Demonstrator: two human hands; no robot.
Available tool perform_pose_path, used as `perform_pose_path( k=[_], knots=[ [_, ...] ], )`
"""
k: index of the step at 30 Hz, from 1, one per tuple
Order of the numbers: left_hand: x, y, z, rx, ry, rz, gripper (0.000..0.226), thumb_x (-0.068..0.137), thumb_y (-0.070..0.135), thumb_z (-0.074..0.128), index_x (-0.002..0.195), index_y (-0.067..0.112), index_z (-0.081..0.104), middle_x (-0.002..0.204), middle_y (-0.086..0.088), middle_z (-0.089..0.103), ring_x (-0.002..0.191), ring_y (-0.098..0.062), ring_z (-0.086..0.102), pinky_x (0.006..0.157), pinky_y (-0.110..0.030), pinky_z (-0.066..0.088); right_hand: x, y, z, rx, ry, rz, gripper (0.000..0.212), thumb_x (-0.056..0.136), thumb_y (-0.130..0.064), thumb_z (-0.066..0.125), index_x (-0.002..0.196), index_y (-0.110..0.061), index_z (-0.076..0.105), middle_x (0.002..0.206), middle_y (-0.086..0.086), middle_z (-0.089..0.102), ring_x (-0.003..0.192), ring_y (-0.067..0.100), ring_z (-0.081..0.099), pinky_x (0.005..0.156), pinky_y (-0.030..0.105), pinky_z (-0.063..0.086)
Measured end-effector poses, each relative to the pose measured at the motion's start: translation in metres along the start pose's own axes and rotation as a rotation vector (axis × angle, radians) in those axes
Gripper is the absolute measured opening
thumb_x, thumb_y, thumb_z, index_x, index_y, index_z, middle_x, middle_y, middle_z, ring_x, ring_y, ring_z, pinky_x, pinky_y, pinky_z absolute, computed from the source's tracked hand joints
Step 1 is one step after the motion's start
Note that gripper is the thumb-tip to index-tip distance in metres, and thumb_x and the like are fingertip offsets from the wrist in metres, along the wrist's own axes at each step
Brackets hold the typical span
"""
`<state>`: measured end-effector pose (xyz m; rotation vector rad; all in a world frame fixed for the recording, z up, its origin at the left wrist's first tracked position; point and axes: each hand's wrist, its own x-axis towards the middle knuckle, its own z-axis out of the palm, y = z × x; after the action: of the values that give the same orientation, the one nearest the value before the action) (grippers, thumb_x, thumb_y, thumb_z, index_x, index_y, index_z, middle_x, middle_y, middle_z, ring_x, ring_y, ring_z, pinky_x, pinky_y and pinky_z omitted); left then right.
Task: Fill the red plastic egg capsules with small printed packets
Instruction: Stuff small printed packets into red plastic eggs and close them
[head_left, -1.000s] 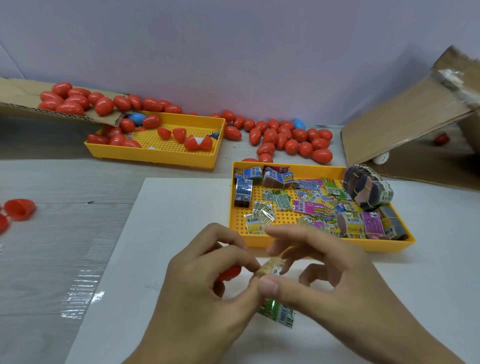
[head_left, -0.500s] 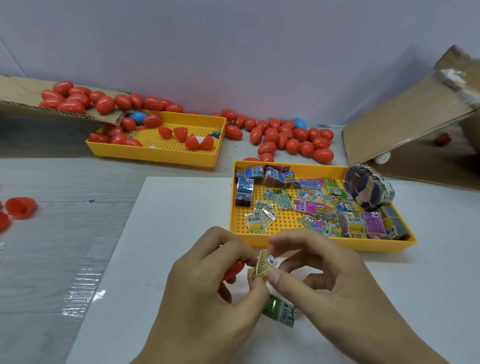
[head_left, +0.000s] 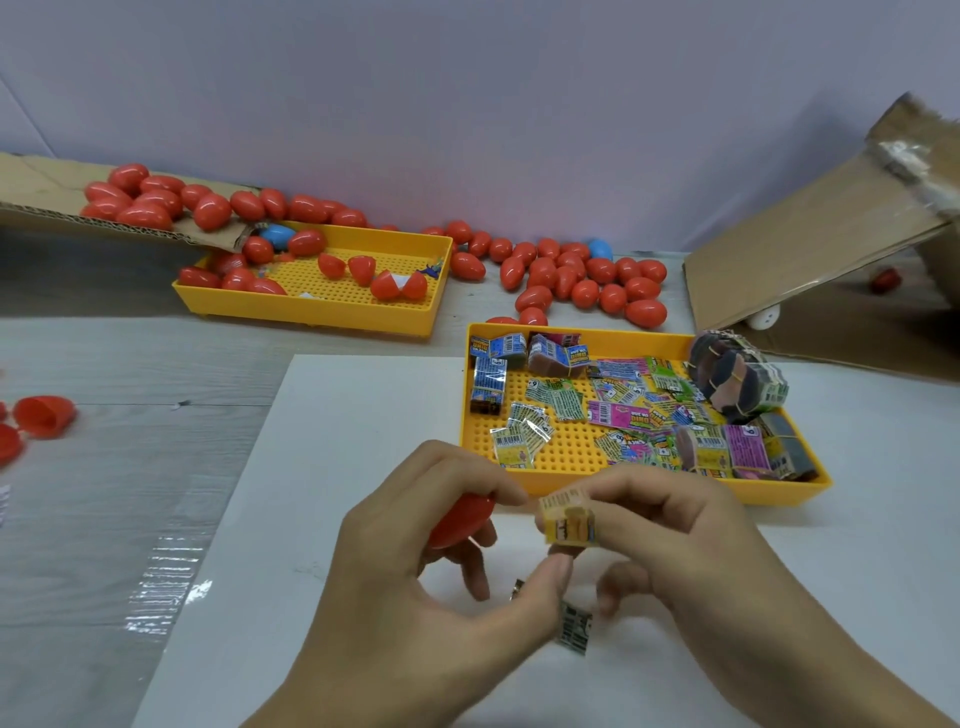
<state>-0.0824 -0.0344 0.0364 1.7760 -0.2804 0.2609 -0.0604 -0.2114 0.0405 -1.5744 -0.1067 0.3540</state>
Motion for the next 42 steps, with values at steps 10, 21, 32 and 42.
perform_pose_path(
  k=[10, 21, 32, 42],
  knots=[
    [-0.007, -0.006, 0.006, -0.138, 0.024, -0.207, 0.026, 0.058, 0.048, 0.08, 0.071, 0.026, 0.074, 0.078, 0.008, 0.065, 0.052, -0.01, 0.058, 0.049, -0.02, 0.045, -0.001, 0.002, 0.002, -0.064, 0.055, 0.017, 0.013, 0.075, -0.026, 0.069, 0.067, -0.019, 0.076, 0.063, 0.007, 0.069, 0.048, 0.01, 0.059, 0.044, 0.021, 0.045],
    [-0.007, -0.009, 0.006, -0.381, 0.035, -0.381, 0.033, 0.052, 0.038, 0.083, 0.068, 0.011, 0.071, 0.064, -0.007, 0.058, 0.038, -0.019, 0.047, 0.043, -0.024, 0.042, -0.004, 0.006, 0.003, -0.313, 0.153, -0.298, 0.016, 0.063, -0.041, 0.077, 0.072, -0.03, 0.071, 0.088, -0.008, 0.061, 0.077, 0.013, 0.065, 0.047, 0.026, 0.046],
    [-0.007, -0.006, 0.0, -0.401, -0.09, -0.366, 0.022, 0.058, 0.034, 0.077, 0.068, 0.015, 0.07, 0.058, -0.002, 0.056, 0.034, -0.018, 0.04, 0.04, -0.02, 0.038, -0.007, 0.005, 0.005, -0.258, -0.109, -0.282, 0.041, 0.078, -0.017, 0.067, 0.11, -0.043, 0.071, 0.104, -0.012, 0.068, 0.093, 0.013, 0.065, 0.066, 0.022, 0.052],
    [-0.005, -0.004, -0.002, -0.513, -0.133, -0.426, 0.029, 0.057, 0.023, 0.076, 0.084, 0.019, 0.065, 0.066, -0.005, 0.061, 0.043, -0.017, 0.037, 0.041, -0.018, 0.032, -0.007, 0.003, 0.004, -0.257, -0.13, -0.263, 0.049, 0.072, -0.007, 0.062, 0.107, -0.039, 0.075, 0.081, -0.01, 0.06, 0.073, 0.007, 0.056, 0.058, 0.024, 0.045]
  ],
)
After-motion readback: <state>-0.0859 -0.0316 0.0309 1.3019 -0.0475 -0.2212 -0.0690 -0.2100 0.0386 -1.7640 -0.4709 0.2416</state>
